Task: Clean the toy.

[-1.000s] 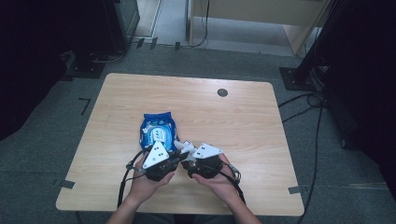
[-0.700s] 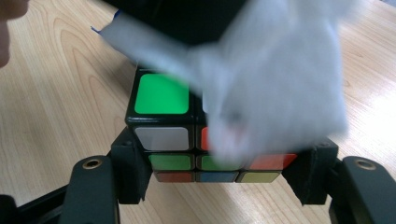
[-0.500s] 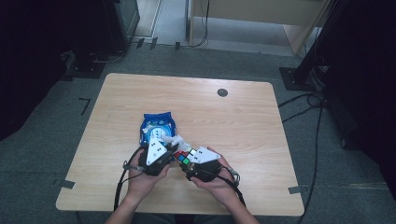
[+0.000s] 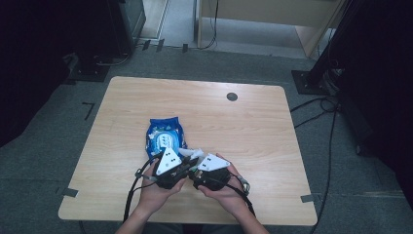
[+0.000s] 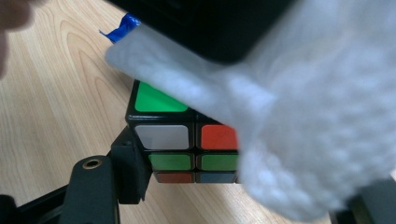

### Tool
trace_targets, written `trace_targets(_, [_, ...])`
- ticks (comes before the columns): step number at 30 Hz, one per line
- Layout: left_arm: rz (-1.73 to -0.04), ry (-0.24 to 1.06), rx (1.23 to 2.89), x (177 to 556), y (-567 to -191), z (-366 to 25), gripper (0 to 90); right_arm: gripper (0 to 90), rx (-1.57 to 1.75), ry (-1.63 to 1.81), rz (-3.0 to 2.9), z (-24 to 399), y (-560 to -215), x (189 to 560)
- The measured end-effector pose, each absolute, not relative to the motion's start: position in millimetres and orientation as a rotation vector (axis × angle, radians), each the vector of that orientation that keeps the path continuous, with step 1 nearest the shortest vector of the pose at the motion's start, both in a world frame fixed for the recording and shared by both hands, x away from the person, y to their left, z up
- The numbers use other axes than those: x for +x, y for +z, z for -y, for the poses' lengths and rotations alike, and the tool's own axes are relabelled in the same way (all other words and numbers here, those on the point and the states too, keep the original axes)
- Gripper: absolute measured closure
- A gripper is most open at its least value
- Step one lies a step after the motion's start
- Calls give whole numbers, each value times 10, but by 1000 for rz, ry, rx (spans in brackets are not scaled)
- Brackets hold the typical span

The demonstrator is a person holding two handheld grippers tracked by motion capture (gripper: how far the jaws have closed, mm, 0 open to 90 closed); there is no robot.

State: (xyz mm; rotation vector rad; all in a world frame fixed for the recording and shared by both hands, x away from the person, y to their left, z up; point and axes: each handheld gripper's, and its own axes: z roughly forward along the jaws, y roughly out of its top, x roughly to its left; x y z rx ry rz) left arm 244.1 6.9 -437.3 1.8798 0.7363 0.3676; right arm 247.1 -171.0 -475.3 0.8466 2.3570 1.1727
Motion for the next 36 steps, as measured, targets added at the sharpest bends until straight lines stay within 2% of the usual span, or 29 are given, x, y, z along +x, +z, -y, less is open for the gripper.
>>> trace_targets(8, [-923, 583, 1877, 2620, -4464, -313, 857, 351, 839, 1177, -2340, 1728, -4768, 2461])
trace_targets(13, [-1028, 620, 1821, 2710, -4474, -545, 856, 351, 882, 1176, -2312, 1817, -4747, 2498])
trace_targets(18, [-1075, 659, 1817, 2734, -4478, -597, 833, 350, 931, 1168, -2294, 1896, -4767, 2540])
trace_targets(21, [-1100, 670, 1806, 2733, -4486, -580, 750, 350, 940, 1172, -2285, 1922, -4762, 2541])
trace_targets(25, [-1133, 687, 1775, 2715, -4434, -548, 530, 350, 952, 1169, -2276, 1954, -4766, 2544])
trace_targets(27, [-1146, 665, 1759, 2711, -4401, -545, 403, 350, 965, 1173, -2273, 1965, -4768, 2545])
trace_targets(28, [-1148, 649, 1754, 2706, -4383, -543, 367, 350, 969, 1172, -2269, 1971, -4767, 2547])
trace_targets(30, [-1139, 617, 1741, 2689, -4343, -539, 321, 350, 979, 1181, -2268, 1977, -4762, 2547])
trace_targets(36, [-1033, 475, 1760, 2573, -4249, -353, 293, 350, 984, 1193, -2260, 1958, -4762, 2542])
